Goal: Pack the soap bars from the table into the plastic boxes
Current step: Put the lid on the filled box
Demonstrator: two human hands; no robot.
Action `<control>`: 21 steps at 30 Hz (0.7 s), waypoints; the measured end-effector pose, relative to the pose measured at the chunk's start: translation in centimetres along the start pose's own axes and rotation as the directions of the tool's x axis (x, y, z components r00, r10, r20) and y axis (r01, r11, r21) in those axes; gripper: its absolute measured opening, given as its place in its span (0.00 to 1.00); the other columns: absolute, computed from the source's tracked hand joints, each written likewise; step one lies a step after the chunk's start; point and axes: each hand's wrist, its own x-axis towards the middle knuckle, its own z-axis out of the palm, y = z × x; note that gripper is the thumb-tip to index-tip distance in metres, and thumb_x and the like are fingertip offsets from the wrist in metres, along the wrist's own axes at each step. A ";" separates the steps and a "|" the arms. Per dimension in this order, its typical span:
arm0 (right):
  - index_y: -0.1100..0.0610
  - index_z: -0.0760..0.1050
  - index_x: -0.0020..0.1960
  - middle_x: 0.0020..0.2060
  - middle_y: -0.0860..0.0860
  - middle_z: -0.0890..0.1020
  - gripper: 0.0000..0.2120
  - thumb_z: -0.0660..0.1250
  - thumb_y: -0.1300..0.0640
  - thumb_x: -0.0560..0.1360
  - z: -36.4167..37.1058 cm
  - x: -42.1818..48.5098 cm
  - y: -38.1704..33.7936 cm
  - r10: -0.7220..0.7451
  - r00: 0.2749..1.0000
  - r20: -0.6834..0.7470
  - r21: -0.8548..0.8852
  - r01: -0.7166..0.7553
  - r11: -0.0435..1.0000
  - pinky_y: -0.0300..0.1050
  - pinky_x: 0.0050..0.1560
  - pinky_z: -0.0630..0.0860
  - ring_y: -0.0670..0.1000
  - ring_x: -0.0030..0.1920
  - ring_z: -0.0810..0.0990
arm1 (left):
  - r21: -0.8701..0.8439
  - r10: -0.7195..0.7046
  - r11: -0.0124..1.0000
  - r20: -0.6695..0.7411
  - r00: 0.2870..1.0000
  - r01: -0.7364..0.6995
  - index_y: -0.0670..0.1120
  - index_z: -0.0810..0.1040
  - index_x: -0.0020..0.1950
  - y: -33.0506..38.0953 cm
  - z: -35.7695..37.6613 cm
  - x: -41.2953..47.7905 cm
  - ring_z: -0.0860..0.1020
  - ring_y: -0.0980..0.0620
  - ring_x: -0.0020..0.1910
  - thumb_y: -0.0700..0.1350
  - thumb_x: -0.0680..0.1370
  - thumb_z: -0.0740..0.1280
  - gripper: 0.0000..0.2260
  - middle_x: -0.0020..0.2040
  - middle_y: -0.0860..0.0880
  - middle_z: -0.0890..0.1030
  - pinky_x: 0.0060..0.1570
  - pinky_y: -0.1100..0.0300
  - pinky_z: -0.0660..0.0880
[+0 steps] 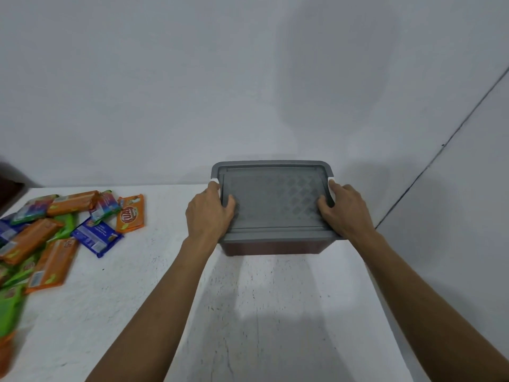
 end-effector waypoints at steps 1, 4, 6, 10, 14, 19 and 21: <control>0.57 0.67 0.69 0.51 0.59 0.77 0.23 0.59 0.47 0.78 0.1 0.8 0.0 -0.003 1.000 -0.001 -0.007 0.003 1.000 0.45 0.45 0.69 0.54 0.43 0.71 | -0.001 -0.001 1.000 0.002 1.000 0.001 0.42 0.73 0.61 0.1 0.3 0.9 0.79 0.44 0.44 0.54 0.79 0.62 0.18 0.48 0.43 0.82 0.42 0.57 0.69; 0.58 0.68 0.67 0.50 0.59 0.77 0.22 0.59 0.47 0.78 0.6 3.2 -0.2 -0.005 1.000 0.001 -0.016 0.005 1.000 0.45 0.44 0.68 0.54 0.42 0.71 | 0.009 0.009 1.000 0.004 1.000 -0.009 0.43 0.72 0.61 0.3 1.2 3.3 0.79 0.43 0.44 0.54 0.79 0.62 0.18 0.47 0.43 0.82 0.44 0.55 0.73; 0.58 0.69 0.66 0.49 0.59 0.77 0.21 0.59 0.47 0.78 0.8 4.6 -0.2 -0.005 1.000 0.003 -0.022 0.005 1.000 0.45 0.44 0.67 0.55 0.41 0.71 | 0.021 0.016 1.000 0.005 1.000 -0.016 0.43 0.72 0.61 0.4 1.7 4.7 0.79 0.43 0.43 0.54 0.79 0.62 0.18 0.45 0.43 0.81 0.43 0.55 0.72; 0.58 0.68 0.66 0.50 0.60 0.76 0.21 0.59 0.47 0.78 1.3 6.8 -0.1 -0.003 1.000 0.009 -0.024 0.003 1.000 0.46 0.44 0.69 0.56 0.43 0.72 | 0.057 0.036 0.998 0.010 0.999 -0.037 0.42 0.72 0.61 0.6 2.7 7.2 0.79 0.44 0.42 0.54 0.79 0.62 0.18 0.47 0.43 0.81 0.42 0.56 0.72; 0.58 0.67 0.67 0.52 0.60 0.76 0.23 0.58 0.46 0.78 1.4 8.1 -0.1 -0.005 1.000 0.030 -0.035 0.006 0.999 0.50 0.48 0.74 0.60 0.47 0.77 | 0.068 0.049 0.996 0.005 0.999 -0.049 0.42 0.73 0.61 0.7 3.3 8.3 0.75 0.48 0.39 0.55 0.79 0.61 0.18 0.47 0.43 0.81 0.41 0.58 0.70; 0.58 0.63 0.71 0.55 0.60 0.76 0.25 0.56 0.46 0.79 1.3 8.3 -0.1 -0.016 0.998 0.056 -0.099 0.021 0.995 0.51 0.49 0.74 0.61 0.49 0.78 | 0.091 0.054 0.994 0.029 0.998 -0.056 0.42 0.72 0.63 0.5 3.4 8.4 0.79 0.44 0.44 0.55 0.79 0.60 0.19 0.50 0.42 0.81 0.43 0.55 0.73; 0.58 0.60 0.73 0.57 0.60 0.75 0.26 0.54 0.46 0.80 1.1 8.1 -0.4 -0.016 0.997 0.077 -0.167 0.029 0.986 0.52 0.47 0.73 0.62 0.50 0.78 | 0.095 0.066 0.993 0.070 0.995 -0.073 0.43 0.70 0.67 0.6 3.0 8.2 0.79 0.43 0.48 0.54 0.80 0.60 0.20 0.53 0.42 0.81 0.46 0.53 0.74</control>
